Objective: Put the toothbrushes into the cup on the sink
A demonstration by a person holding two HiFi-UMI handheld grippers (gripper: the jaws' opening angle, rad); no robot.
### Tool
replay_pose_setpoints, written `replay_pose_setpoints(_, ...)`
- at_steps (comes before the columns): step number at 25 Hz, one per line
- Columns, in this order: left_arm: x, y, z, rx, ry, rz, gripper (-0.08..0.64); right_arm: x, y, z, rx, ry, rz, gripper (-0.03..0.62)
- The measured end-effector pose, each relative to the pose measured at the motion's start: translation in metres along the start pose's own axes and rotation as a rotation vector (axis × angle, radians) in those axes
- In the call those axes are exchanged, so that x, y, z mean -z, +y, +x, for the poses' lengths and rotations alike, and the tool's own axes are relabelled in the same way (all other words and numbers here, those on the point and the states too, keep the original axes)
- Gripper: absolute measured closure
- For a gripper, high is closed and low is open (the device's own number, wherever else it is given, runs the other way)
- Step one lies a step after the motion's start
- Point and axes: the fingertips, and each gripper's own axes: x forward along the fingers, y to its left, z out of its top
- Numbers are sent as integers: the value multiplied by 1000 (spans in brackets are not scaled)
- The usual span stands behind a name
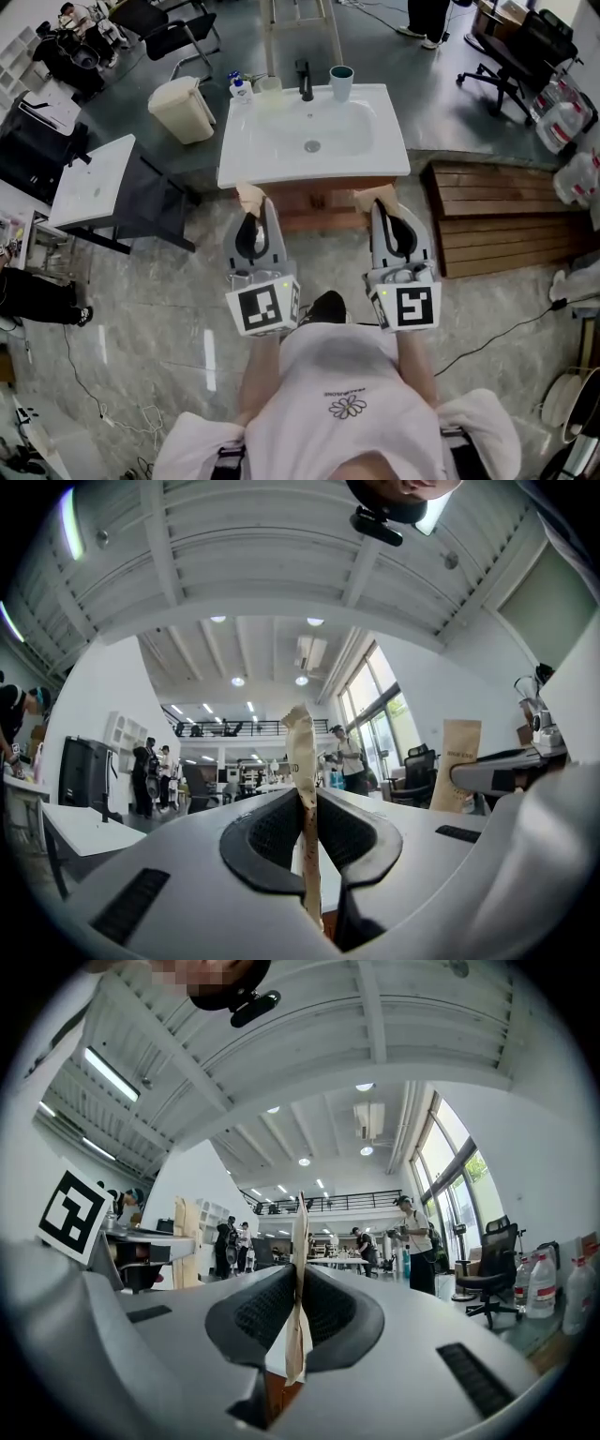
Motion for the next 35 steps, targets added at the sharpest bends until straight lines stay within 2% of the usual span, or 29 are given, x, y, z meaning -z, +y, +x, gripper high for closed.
replay_pose_setpoints(5,14,11,-2,-25,16,-14,512,20,6,-10,-12,52,3,566)
replay_pose_setpoints(8,16,14,4,-34,24,-26,512,19,-5,-12,31,48,29,566)
replay_pose_setpoints(10,14,14,11,-37,12,-27,512,19,-15,-6,58,42,39,568)
replay_pose_setpoints(18,22,22,64,-26,-17,-26,512,31,-30,36,71,38,26,569)
replay_pose_setpoints(23,30,39,120,-22,-34,-32,512,40,-48,94,88,25,19,569)
replay_pose_setpoints(29,38,76,212,-23,-59,-57,512,42,-72,199,116,8,5,569)
replay_pose_setpoints(32,43,91,265,9,-74,-59,512,41,-83,258,131,3,-6,569)
replay_pose_setpoints(35,52,105,318,70,-54,-67,512,41,-88,311,145,9,-16,569)
